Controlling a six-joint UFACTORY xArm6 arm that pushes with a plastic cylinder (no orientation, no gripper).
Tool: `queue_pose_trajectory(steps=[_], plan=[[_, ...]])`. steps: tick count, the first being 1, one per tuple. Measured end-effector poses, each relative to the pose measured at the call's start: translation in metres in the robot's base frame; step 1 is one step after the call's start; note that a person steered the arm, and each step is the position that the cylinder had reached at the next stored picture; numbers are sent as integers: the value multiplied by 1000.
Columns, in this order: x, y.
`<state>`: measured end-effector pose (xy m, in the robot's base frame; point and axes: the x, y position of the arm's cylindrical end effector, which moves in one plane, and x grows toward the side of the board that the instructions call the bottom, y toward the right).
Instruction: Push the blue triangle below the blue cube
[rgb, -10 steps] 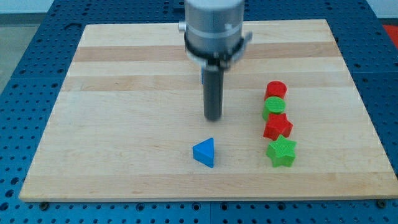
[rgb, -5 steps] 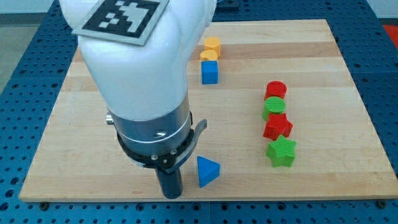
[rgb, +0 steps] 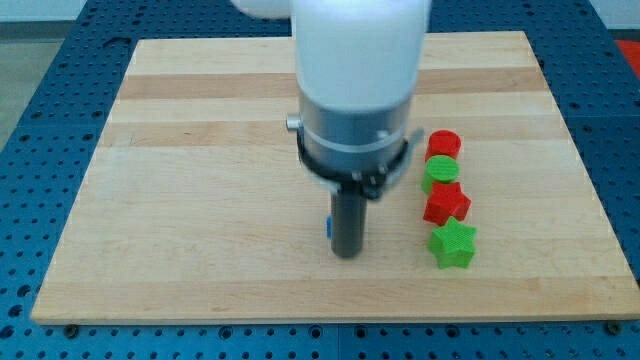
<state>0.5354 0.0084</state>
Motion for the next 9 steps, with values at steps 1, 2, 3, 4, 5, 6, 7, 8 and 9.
queue_pose_trajectory(steps=[1, 2, 3, 4, 5, 6, 7, 8, 9], plan=[[-37, -7], [-37, -7], [-30, -52], [-30, -89], [-30, -89], [-30, -89], [-13, -40], [-13, -37], [-13, -37]])
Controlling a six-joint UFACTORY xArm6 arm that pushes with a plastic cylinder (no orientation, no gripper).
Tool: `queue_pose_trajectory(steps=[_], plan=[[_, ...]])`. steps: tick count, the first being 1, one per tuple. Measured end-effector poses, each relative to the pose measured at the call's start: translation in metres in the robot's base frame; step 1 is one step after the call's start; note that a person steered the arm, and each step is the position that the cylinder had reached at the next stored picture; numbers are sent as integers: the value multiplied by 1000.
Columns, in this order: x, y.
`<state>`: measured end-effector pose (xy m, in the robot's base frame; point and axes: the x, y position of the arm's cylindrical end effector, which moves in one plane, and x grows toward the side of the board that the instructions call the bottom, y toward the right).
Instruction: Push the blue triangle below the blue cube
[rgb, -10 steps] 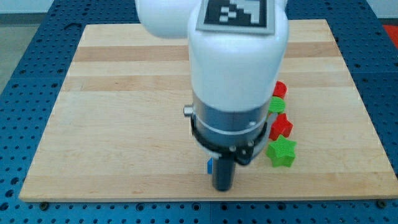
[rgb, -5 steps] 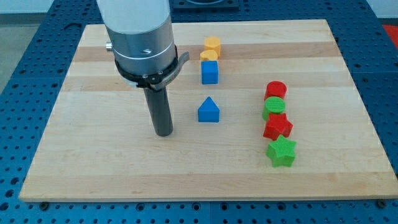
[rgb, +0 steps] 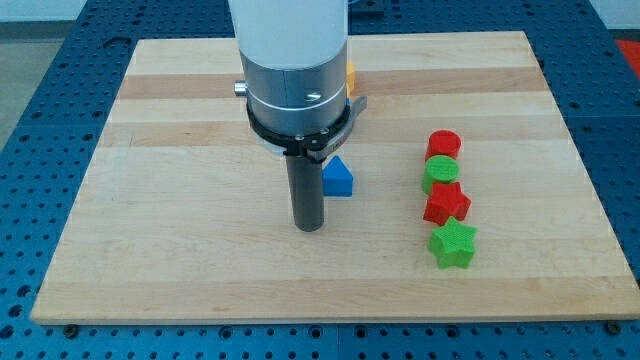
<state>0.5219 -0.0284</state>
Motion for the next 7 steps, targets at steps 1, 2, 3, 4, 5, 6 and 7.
queue_pose_trajectory(steps=[1, 2, 3, 4, 5, 6, 7], plan=[[0, 16], [0, 16], [-20, 16], [-30, 16], [-48, 16], [-64, 16], [-72, 15]])
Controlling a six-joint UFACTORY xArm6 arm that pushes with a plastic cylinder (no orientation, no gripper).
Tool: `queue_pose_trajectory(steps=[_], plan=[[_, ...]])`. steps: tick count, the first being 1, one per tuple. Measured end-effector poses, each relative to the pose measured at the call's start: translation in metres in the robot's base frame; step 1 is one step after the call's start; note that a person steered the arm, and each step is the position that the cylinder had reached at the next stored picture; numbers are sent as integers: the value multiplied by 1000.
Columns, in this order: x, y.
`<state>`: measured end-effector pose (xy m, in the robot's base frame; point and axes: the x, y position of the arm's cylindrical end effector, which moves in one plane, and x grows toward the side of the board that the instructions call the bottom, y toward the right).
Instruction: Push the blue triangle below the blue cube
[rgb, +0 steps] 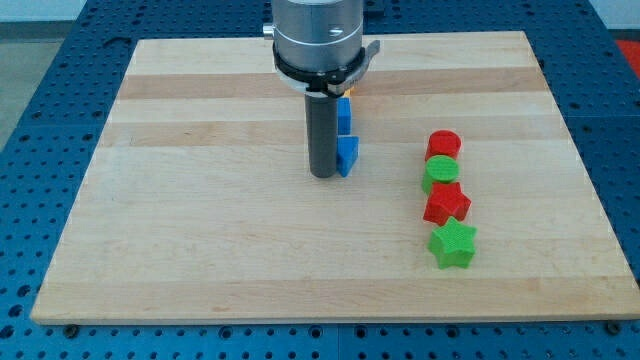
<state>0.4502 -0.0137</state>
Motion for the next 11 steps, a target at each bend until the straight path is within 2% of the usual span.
queue_pose_trajectory(steps=[1, 2, 3, 4, 5, 7, 8, 11], plan=[[28, -1], [80, -1], [80, 47], [80, 48], [57, 34], [40, 33], [0, 32], [-5, 32]])
